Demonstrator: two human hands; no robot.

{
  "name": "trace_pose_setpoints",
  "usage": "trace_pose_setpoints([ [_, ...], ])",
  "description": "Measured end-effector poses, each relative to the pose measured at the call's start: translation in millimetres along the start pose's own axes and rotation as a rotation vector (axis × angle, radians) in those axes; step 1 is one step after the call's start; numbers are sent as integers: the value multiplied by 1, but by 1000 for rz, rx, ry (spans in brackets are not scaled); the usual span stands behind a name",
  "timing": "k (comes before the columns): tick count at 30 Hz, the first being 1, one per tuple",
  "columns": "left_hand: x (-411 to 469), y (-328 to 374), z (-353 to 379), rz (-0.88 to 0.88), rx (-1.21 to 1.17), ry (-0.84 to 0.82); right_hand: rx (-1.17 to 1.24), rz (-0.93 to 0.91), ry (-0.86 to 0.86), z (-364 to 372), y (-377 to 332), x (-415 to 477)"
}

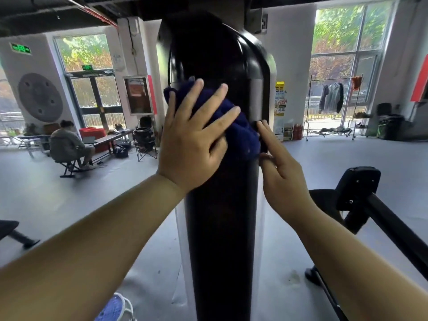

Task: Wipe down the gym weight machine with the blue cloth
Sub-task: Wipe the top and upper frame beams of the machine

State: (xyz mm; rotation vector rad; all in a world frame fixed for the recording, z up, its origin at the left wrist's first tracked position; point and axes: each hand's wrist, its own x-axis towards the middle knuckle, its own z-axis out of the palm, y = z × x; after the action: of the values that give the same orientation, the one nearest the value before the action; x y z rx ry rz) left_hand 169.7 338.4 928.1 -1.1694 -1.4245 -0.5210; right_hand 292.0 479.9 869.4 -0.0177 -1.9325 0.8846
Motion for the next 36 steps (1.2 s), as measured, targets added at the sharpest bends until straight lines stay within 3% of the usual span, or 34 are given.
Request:
trace_pose_setpoints([
  [3, -54, 14, 14, 126, -25, -73, 0, 29, 3, -1, 0, -10],
  [6, -134, 24, 20, 414, -4, -284, 2, 104, -1, -2, 2, -20],
  [9, -131, 10, 18, 614, -17, -344, -12, 141, -6, 1, -1, -28],
  [11, -95, 2, 15, 542, -16, -220, 4, 164, 13, 6, -5, -31],
  [16, -49, -8, 12, -17, -215, 22, -16, 222, 83, 14, -16, -32],
  [18, -92, 5, 18, -130, -335, -12, -23, 239, 118, 20, -22, -34],
  [21, -184, 38, 25, -242, -440, -189, 4, 271, 192, 38, -26, -37],
  [24, -202, 42, 30, -366, -545, -204, 22, 285, 231, 63, -26, -40],
  [31, -83, 1, 32, -338, -658, 95, 0, 329, 294, 81, -32, -37],
  [36, -167, 16, 50, -231, -601, -56, 154, 401, 226, 68, -38, -41],
])
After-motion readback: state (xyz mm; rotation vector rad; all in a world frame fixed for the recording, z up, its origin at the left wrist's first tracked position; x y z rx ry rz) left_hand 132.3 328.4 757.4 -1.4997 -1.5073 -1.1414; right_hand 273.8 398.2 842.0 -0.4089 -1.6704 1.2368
